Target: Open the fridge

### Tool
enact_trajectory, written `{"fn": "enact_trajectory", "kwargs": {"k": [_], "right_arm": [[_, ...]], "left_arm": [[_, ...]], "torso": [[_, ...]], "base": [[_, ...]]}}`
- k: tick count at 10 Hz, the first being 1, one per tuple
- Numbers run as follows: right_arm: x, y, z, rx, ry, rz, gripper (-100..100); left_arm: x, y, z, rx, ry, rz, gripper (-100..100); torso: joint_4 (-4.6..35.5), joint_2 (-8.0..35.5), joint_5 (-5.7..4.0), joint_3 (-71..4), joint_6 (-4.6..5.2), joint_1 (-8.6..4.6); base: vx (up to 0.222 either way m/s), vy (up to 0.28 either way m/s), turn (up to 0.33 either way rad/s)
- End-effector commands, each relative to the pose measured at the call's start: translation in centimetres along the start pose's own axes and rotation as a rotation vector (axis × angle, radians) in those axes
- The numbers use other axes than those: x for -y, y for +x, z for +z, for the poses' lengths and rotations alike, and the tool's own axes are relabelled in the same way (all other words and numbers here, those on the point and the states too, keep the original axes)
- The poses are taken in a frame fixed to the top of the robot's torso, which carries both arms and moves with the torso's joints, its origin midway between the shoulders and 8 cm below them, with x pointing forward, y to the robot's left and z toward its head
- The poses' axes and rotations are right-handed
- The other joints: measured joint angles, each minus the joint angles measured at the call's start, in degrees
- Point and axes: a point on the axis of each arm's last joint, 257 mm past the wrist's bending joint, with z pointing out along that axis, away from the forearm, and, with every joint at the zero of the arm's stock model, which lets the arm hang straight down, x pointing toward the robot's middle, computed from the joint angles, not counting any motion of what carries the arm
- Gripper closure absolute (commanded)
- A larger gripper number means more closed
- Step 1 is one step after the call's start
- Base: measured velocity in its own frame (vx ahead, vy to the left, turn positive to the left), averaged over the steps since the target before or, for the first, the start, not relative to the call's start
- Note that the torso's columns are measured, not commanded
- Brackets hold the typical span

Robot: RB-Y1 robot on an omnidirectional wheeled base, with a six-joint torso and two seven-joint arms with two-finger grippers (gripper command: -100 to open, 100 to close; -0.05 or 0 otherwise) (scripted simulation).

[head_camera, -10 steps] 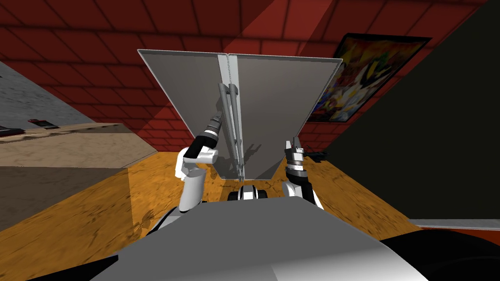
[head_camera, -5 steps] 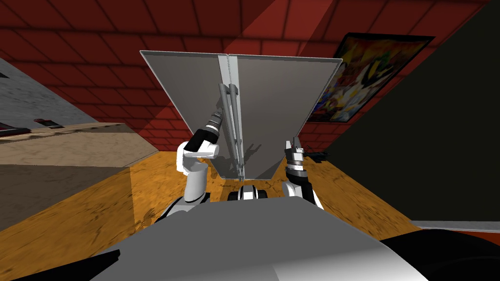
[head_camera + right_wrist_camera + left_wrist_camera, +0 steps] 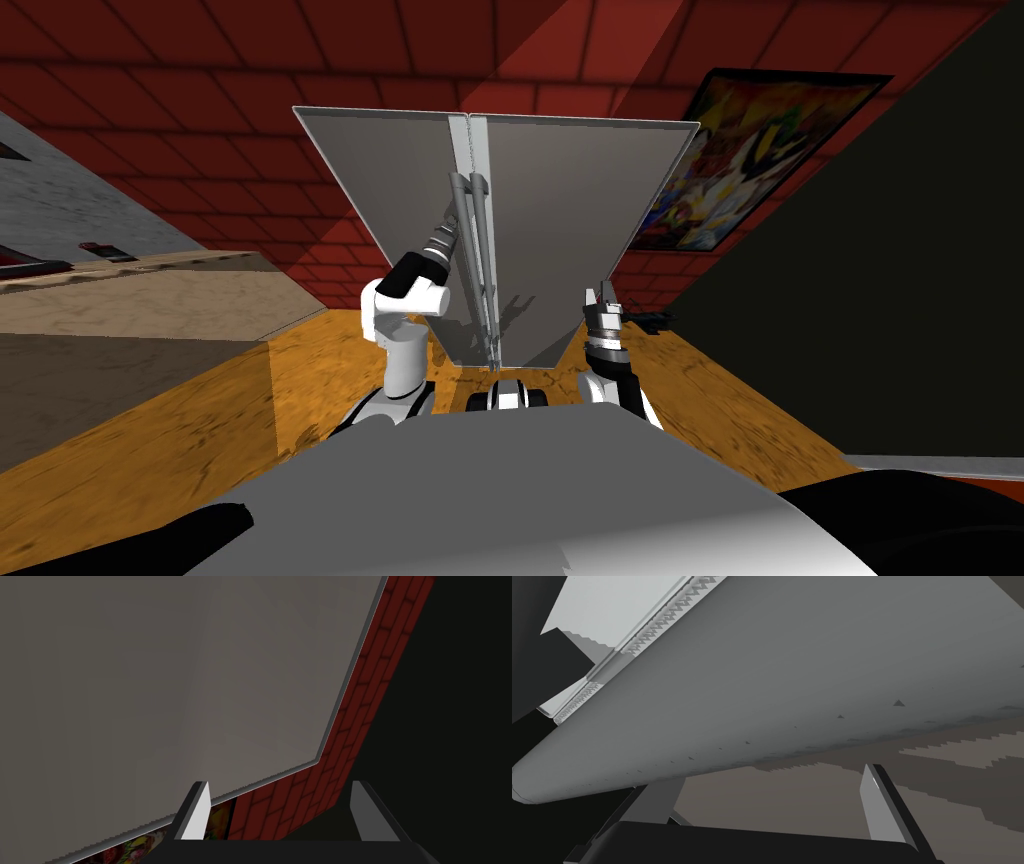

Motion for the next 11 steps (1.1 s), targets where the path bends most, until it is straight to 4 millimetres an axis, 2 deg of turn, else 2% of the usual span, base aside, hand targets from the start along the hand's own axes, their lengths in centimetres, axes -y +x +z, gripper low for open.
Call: {"fn": "enact_trajectory", "kwargs": {"k": [1, 2, 3, 6, 7, 8, 10, 11], "right_arm": [[0.0, 0.0, 0.0, 0.0, 0.0, 0.0, 0], [0.0, 0.0, 0.0, 0.0, 0.0, 0.0, 0], [0.0, 0.0, 0.0, 0.0, 0.0, 0.0, 0], [0.0, 0.0, 0.0, 0.0, 0.0, 0.0, 0], [0.0, 0.0, 0.0, 0.0, 0.0, 0.0, 0], [0.0, 0.0, 0.0, 0.0, 0.0, 0.0, 0], [0.0, 0.0, 0.0, 0.0, 0.0, 0.0, 0], [0.0, 0.0, 0.0, 0.0, 0.0, 0.0, 0]], "left_arm": [[0.9, -0.1, 0.8, -0.002, -0.021, 0.009, -100], [0.6, 0.0, 0.7, -0.006, -0.033, 0.009, -100], [1.5, -0.3, 1.3, -0.002, -0.039, 0.018, -100], [2.3, -0.4, 2.0, -0.008, -0.07, 0.022, -100], [1.9, -0.3, 1.9, -0.014, -0.087, 0.022, -100], [2.6, -0.4, 2.4, -0.012, -0.096, 0.028, -100], [2.5, -0.3, 2.4, -0.02, -0.115, 0.026, -100], [3.2, -0.4, 2.8, -0.021, -0.13, 0.031, -100]], "torso": [[0.01, 0.0, -0.02, -0.01, 0.02, -0.04], [0.03, 0.0, -0.06, -0.01, 0.05, -0.1], [0.01, -0.02, -0.06, -0.02, 0.06, -0.11], [0.05, 0.01, -0.12, -0.02, 0.09, -0.2], [0.06, 0.0, -0.15, -0.03, 0.13, -0.26], [0.04, -0.03, -0.16, -0.05, 0.14, -0.29], [0.06, -0.04, -0.21, -0.07, 0.18, -0.37], [0.05, -0.05, -0.21, -0.07, 0.18, -0.37]], "base": [[-0.01, -0.007, 0.018], [0.0, 0.0, 0.0], [-0.007, -0.004, 0.02], [-0.011, -0.006, 0.02], [0.0, 0.0, 0.0], [-0.008, -0.005, 0.022], [-0.004, -0.004, 0.009], [-0.011, -0.005, 0.02]]}}
